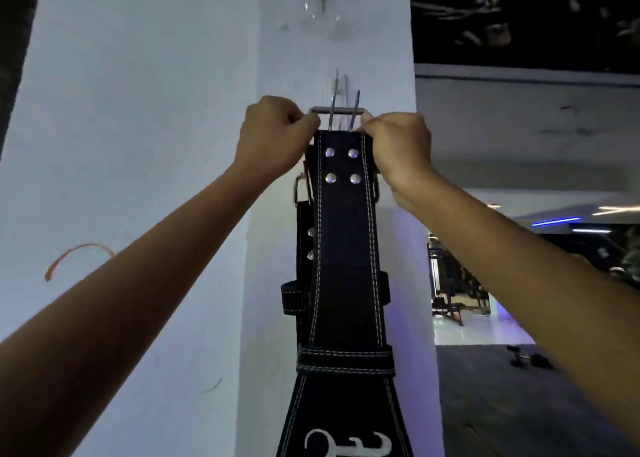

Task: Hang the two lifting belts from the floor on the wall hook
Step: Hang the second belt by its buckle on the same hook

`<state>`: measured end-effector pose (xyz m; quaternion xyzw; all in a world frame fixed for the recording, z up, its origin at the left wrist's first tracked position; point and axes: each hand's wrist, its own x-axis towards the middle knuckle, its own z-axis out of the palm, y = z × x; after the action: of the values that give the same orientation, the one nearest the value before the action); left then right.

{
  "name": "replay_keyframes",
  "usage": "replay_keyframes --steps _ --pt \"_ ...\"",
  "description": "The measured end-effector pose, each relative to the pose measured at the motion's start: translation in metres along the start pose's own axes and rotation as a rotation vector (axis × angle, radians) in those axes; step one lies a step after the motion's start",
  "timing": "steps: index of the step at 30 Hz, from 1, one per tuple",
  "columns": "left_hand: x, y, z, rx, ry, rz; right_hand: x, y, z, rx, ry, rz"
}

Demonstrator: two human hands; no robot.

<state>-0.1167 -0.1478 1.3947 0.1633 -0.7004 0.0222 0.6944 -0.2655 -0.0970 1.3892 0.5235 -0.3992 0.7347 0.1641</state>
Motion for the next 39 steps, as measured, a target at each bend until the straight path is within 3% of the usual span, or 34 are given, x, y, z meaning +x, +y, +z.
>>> replay_keyframes --steps 4,10,23,28,33,39 --pt "0.026 -0.012 0.018 -0.019 -0.065 -0.109 0.029 0.007 0.012 -0.097 -0.025 0.076" --pt "0.038 -0.023 0.039 -0.155 -0.051 -0.243 0.039 0.011 0.021 0.015 -0.032 0.249" --pt "0.003 -0.043 0.033 -0.437 -0.035 -0.345 0.019 0.037 0.010 0.106 -0.170 0.264" --pt "-0.050 -0.039 0.023 -0.625 -0.118 -0.475 -0.033 0.045 -0.015 0.236 -0.264 0.393" --pt "-0.150 -0.049 0.021 -0.630 -0.307 -0.534 -0.102 0.075 -0.041 0.492 -0.556 0.534" --pt "-0.250 -0.063 0.026 -0.794 -0.135 -0.597 -0.196 0.119 -0.040 0.731 -0.441 0.672"
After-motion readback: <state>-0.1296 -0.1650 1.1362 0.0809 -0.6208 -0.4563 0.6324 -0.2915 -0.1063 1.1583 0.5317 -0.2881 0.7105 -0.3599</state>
